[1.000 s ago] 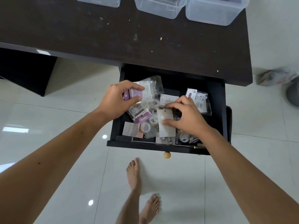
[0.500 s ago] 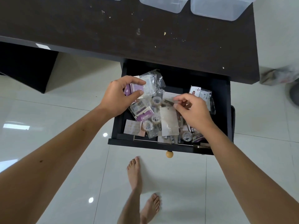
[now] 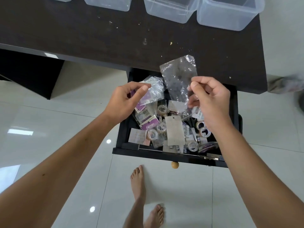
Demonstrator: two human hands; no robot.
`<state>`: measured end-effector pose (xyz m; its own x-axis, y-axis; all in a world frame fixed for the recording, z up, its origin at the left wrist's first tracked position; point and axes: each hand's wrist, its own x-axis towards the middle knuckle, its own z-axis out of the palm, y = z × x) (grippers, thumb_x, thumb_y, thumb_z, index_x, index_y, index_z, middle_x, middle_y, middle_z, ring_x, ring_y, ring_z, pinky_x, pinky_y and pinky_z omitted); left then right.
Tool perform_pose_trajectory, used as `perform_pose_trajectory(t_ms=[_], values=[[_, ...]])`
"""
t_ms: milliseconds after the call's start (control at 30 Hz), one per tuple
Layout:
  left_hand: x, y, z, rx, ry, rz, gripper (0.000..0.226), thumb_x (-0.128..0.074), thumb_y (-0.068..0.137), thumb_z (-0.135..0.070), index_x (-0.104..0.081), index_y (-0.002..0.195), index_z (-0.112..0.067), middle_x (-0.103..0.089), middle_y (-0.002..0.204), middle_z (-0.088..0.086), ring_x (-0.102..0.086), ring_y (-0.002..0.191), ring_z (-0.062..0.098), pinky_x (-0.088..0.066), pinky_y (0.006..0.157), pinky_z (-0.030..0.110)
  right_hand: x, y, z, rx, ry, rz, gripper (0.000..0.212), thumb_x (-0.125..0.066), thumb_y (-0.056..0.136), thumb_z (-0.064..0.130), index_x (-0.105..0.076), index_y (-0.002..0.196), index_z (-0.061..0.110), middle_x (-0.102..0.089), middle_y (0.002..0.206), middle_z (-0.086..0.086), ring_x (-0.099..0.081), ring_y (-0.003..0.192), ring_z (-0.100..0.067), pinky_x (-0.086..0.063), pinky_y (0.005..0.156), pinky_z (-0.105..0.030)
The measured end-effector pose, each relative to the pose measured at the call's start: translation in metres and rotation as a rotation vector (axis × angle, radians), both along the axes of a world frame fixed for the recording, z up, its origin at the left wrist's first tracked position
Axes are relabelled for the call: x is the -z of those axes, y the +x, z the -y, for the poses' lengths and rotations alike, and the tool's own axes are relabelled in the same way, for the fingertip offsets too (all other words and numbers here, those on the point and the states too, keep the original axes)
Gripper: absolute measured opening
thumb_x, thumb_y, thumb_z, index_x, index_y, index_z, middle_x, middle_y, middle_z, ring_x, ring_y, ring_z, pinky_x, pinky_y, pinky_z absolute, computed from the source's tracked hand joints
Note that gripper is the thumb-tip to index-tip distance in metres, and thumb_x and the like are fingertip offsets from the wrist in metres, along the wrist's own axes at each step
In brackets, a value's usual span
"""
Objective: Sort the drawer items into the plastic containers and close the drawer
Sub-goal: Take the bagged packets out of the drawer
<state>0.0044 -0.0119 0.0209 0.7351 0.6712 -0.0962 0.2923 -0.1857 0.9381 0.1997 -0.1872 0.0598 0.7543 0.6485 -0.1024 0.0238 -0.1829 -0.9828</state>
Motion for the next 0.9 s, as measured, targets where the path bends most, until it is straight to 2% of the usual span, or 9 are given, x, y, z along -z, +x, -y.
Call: perform_pose_trajectory(t_ms=[133, 233, 300, 400, 467, 633, 733, 833, 900], values=[[0.0, -0.003, 0.005, -0.016, -0.001, -0.009, 0.033, -0.079, 0.092, -0.039, -0.076, 0.122, -0.026, -0.073, 0.125, -0.019, -0.063, 0.126, -0.002, -0.047, 0.108, 0.019, 0.016, -0.021, -0.01, -0.032, -0.117, -0.006, 0.009, -0.073, 0.1, 0.013, -0.074, 0.108, 0.01, -0.079, 0.09, -0.008, -0.079, 0.067, -0.028, -0.066, 0.064, -0.043], [0.002, -0.005, 0.006, -0.083, -0.014, 0.012, 0.035, -0.088, 0.083, -0.035, -0.076, 0.116, -0.032, -0.074, 0.12, -0.022, -0.062, 0.126, -0.006, -0.044, 0.109, 0.014, 0.027, -0.031, -0.016, 0.032, -0.149, 0.081, 0.007, -0.076, 0.098, 0.018, -0.075, 0.102, 0.013, -0.08, 0.084, -0.005, -0.08, 0.075, -0.023, -0.066, 0.07, -0.045], [0.002, -0.006, 0.007, -0.122, -0.035, 0.037, 0.036, -0.091, 0.081, -0.032, -0.076, 0.113, -0.033, -0.075, 0.117, -0.021, -0.064, 0.123, -0.003, -0.047, 0.111, 0.021, 0.03, -0.035, -0.019, 0.063, -0.165, 0.119, 0.007, -0.077, 0.096, 0.02, -0.074, 0.098, 0.013, -0.08, 0.08, -0.001, -0.078, 0.074, -0.014, -0.063, 0.068, -0.039], [0.001, -0.008, 0.007, -0.121, -0.031, 0.075, 0.043, -0.092, 0.078, -0.036, -0.075, 0.118, -0.033, -0.075, 0.119, -0.02, -0.066, 0.123, 0.005, -0.048, 0.112, 0.032, 0.032, -0.042, -0.022, -0.011, -0.171, 0.023, 0.009, -0.077, 0.097, 0.021, -0.071, 0.098, 0.014, -0.08, 0.083, -0.004, -0.079, 0.072, -0.023, -0.067, 0.067, -0.048], [-0.002, -0.009, 0.008, -0.068, -0.006, 0.084, 0.047, -0.091, 0.078, -0.035, -0.073, 0.121, -0.031, -0.074, 0.124, -0.02, -0.063, 0.127, 0.003, -0.044, 0.113, 0.025, 0.031, -0.046, -0.023, -0.096, -0.169, -0.039, 0.011, -0.078, 0.098, 0.021, -0.071, 0.1, 0.012, -0.08, 0.088, -0.01, -0.079, 0.073, -0.028, -0.067, 0.066, -0.052], [-0.003, -0.014, 0.01, 0.04, 0.056, 0.074, 0.036, -0.082, 0.092, -0.015, -0.073, 0.125, -0.025, -0.072, 0.13, -0.013, -0.064, 0.126, 0.003, -0.045, 0.109, 0.017, 0.03, -0.049, -0.025, -0.26, -0.149, -0.129, 0.013, -0.076, 0.099, 0.019, -0.071, 0.107, 0.01, -0.08, 0.09, -0.011, -0.08, 0.074, -0.031, -0.066, 0.066, -0.042], [-0.005, -0.03, 0.002, -0.012, 0.046, 0.003, 0.032, -0.079, 0.094, -0.016, -0.073, 0.124, -0.027, -0.072, 0.132, -0.013, -0.068, 0.117, 0.009, -0.047, 0.101, 0.01, 0.042, -0.041, -0.02, -0.253, -0.233, 0.035, 0.011, -0.076, 0.098, 0.027, -0.074, 0.107, 0.02, -0.078, 0.093, -0.003, -0.078, 0.078, -0.022, -0.066, 0.074, -0.038], [-0.007, -0.053, -0.009, -0.094, 0.054, -0.019, 0.033, -0.079, 0.094, -0.013, -0.074, 0.123, -0.026, -0.073, 0.13, -0.015, -0.073, 0.108, 0.011, -0.054, 0.108, 0.03, 0.056, -0.035, -0.017, -0.3, -0.346, 0.225, 0.013, -0.081, 0.093, 0.027, -0.076, 0.105, 0.026, -0.074, 0.098, 0.01, -0.071, 0.083, -0.007, -0.057, 0.073, -0.02], [-0.009, -0.067, -0.015, -0.141, 0.025, -0.01, 0.034, -0.078, 0.094, -0.006, -0.074, 0.121, -0.025, -0.073, 0.13, -0.008, -0.073, 0.072, 0.021, -0.066, 0.087, 0.037, 0.064, -0.037, -0.019, -0.335, -0.399, 0.321, 0.023, -0.084, 0.09, 0.029, -0.075, 0.111, 0.025, -0.07, 0.106, 0.011, -0.067, 0.085, -0.005, -0.052, 0.075, -0.018]])
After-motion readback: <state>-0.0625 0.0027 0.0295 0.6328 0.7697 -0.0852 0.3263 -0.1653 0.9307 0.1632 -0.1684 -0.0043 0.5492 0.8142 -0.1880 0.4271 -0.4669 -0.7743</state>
